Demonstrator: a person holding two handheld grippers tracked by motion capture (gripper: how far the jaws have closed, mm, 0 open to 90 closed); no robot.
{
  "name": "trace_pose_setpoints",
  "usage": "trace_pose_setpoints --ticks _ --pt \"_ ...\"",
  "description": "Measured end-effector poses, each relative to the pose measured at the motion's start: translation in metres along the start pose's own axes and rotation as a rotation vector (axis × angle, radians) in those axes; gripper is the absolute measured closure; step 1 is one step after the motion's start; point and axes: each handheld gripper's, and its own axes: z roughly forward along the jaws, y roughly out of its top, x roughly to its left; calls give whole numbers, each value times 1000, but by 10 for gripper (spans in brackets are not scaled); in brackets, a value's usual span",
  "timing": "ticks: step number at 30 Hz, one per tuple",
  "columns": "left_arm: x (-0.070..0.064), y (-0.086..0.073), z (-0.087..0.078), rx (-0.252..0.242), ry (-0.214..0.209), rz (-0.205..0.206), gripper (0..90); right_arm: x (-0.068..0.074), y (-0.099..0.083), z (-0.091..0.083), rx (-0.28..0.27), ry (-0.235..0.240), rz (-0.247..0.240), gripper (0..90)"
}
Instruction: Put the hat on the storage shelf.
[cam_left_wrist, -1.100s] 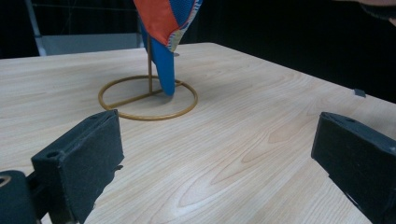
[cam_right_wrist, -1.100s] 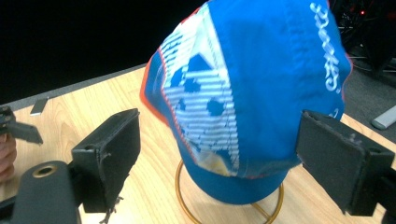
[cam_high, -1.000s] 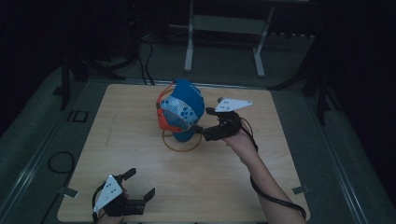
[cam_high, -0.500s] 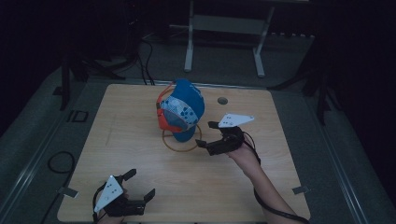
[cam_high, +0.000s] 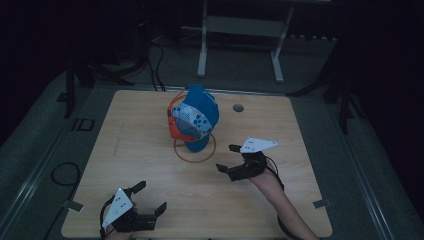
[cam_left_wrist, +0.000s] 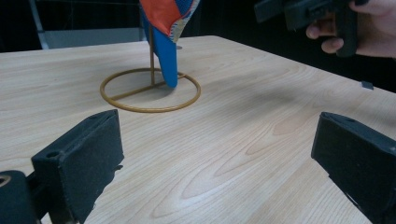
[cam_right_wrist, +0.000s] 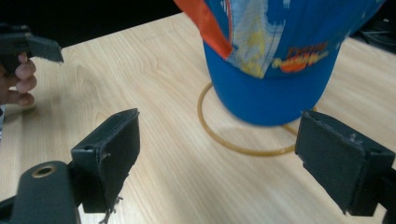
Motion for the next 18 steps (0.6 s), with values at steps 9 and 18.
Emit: trace_pose_setpoints --ticks 9,18 --pt "1 -1 0 5 8 1 24 4 -29 -4 7 2 6 139" --pt "2 -3 2 20 8 -2 24 8 -54 -12 35 15 13 141"
